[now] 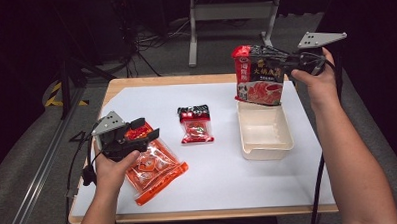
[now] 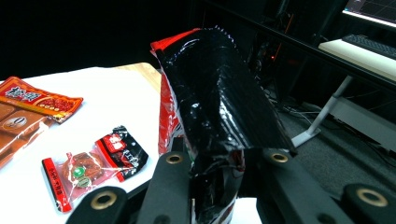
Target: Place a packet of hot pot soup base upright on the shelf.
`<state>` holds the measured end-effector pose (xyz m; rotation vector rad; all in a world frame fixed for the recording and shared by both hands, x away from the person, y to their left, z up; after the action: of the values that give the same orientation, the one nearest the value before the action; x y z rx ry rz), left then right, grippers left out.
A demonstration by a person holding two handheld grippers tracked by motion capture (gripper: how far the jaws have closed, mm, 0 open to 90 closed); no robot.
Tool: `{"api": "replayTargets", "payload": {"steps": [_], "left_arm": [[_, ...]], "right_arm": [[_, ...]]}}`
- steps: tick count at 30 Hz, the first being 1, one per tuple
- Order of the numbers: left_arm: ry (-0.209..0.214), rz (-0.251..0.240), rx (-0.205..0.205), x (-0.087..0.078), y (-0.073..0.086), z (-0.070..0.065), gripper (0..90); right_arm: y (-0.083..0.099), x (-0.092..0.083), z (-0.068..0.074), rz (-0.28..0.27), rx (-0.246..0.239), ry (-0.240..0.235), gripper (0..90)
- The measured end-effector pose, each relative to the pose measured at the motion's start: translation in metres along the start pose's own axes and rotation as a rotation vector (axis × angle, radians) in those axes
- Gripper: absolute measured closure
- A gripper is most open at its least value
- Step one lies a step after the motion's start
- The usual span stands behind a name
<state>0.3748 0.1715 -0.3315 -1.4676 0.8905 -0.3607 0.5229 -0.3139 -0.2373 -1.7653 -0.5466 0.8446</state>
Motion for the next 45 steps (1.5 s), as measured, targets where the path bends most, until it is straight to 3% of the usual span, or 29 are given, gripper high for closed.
{"api": "replayTargets", "payload": {"steps": [22,34,45], "left_arm": [[0.001,-0.001,-0.012,0.001,0.000,0.002,34.9],[-0.002,0.003,-0.009,0.002,0.001,0.003,34.8],[0.003,0.015,-0.012,0.005,0.002,0.002,34.6]], "right_arm": [[0.033,0.015,-0.003,0.059,-0.013,0.005,78.4],[0.043,0.020,0.000,0.035,0.007,-0.007,77.1],[0.052,0.025,0.002,0.049,0.031,-0.011,74.9]]}}
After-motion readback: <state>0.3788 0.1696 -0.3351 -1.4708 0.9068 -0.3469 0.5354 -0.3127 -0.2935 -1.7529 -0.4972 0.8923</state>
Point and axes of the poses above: each handheld gripper's, and its own axes: x roughly forward along the jaws, y roughly out of its underside, z roughly to its left, the point moved 2 cm from there along x, roughly forward along the jaws, and after that the axes turned 5 degrees about -z, right-handed, at the moved point
